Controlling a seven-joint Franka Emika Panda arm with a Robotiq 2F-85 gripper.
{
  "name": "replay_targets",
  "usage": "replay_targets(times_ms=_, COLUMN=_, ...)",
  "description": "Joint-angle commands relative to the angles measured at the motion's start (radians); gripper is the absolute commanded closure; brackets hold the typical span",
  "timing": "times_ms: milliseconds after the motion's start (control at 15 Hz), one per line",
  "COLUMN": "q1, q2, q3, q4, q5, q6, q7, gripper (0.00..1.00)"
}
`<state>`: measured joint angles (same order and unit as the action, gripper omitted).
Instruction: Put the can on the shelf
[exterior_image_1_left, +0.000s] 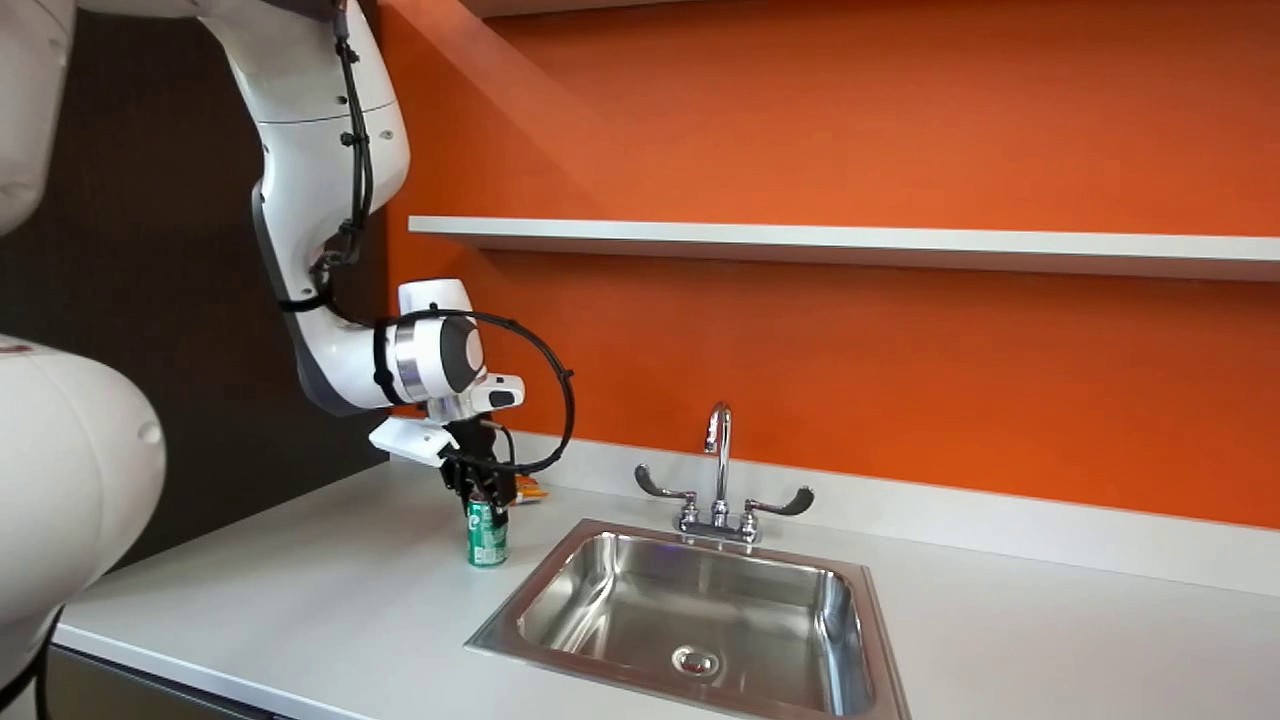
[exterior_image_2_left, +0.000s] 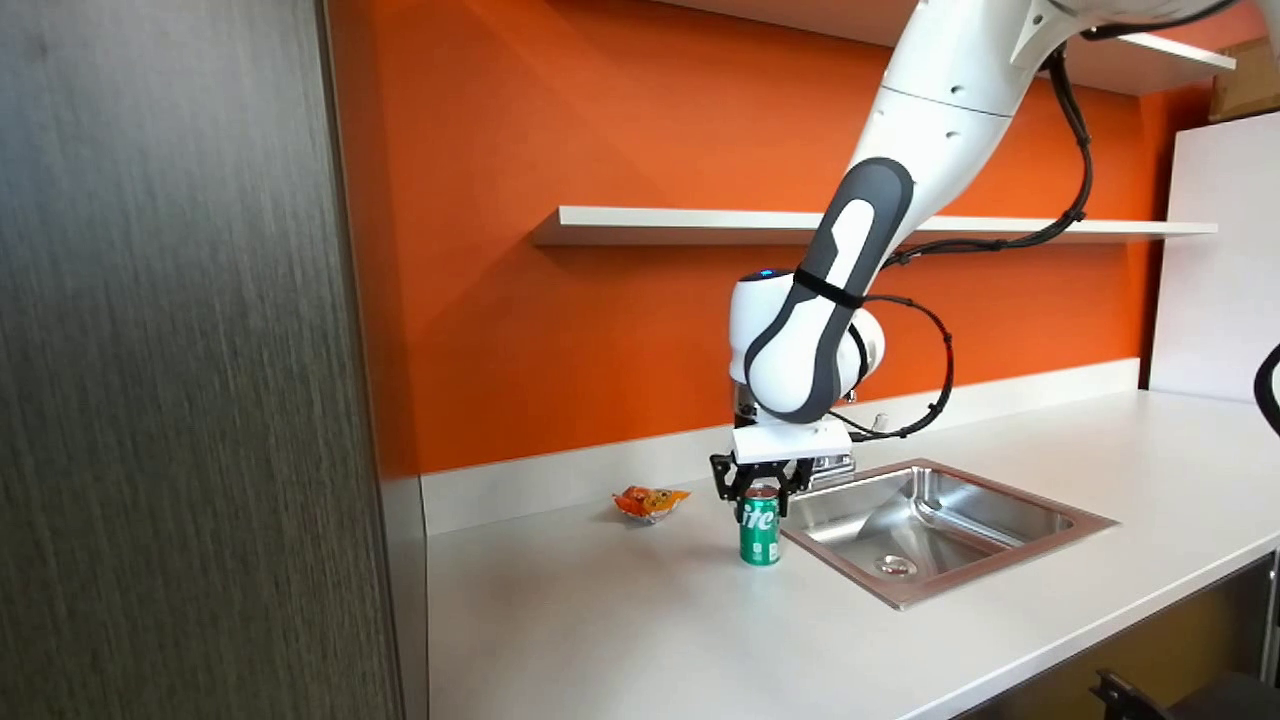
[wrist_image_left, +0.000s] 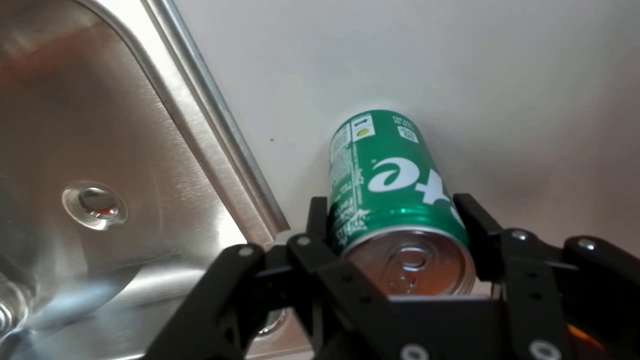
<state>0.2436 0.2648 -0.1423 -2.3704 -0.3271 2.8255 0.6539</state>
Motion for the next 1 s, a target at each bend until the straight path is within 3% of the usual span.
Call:
replay_targets(times_ms=0, q1=0.021, q2=0.0, q3=-0.018, q4=0.013, q5=-0.025, q6=0.002, q7=0.027, gripper=0.62)
replay_targets(times_ms=600, q1=0.028, q2=-0.136, q3=0.013, q4=-0.034, q5=-0.021, q6=-0.075, q7=0.017, gripper=0.62)
replay_targets(times_ms=933, q1=-0.001, q2=-0.224, q3=0.062, q4=-0.049, q5=-0.01, q6=-0.151, q7=0.003, gripper=0.62)
